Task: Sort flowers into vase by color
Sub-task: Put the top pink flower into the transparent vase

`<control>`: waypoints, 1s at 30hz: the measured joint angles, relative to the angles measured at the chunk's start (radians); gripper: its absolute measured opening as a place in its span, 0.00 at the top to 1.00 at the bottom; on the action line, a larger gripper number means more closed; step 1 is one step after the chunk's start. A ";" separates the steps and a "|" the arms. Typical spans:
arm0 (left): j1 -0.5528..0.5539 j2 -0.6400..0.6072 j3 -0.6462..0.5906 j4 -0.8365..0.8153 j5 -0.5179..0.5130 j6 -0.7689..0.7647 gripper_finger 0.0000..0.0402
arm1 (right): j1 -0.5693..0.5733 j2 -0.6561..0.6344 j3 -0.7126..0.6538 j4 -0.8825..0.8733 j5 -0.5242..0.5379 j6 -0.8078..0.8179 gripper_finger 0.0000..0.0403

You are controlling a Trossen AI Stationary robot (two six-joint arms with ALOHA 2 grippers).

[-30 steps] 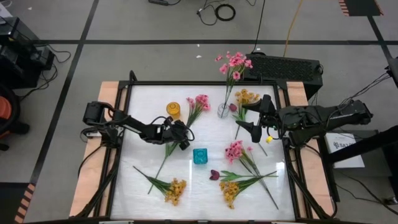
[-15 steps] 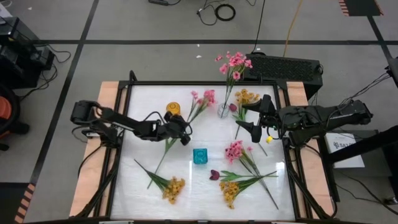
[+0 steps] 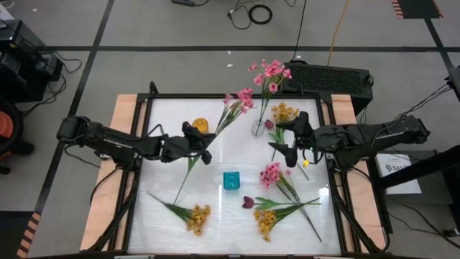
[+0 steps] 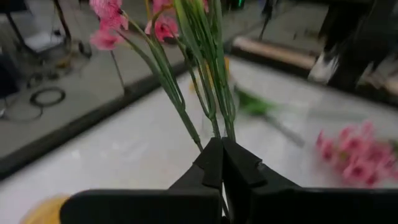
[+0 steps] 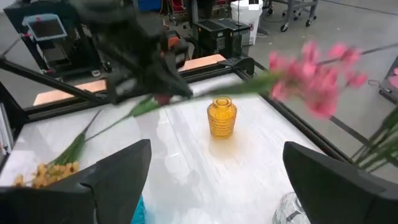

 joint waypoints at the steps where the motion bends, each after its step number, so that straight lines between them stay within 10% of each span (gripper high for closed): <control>1: -0.003 -0.020 0.000 0.007 -0.001 0.008 0.99 | 0.000 0.009 0.000 0.010 0.000 -0.007 0.11; 30: -0.168 -0.136 0.000 0.285 0.151 0.241 0.99 | -0.065 0.478 0.000 0.955 -0.139 -0.191 0.11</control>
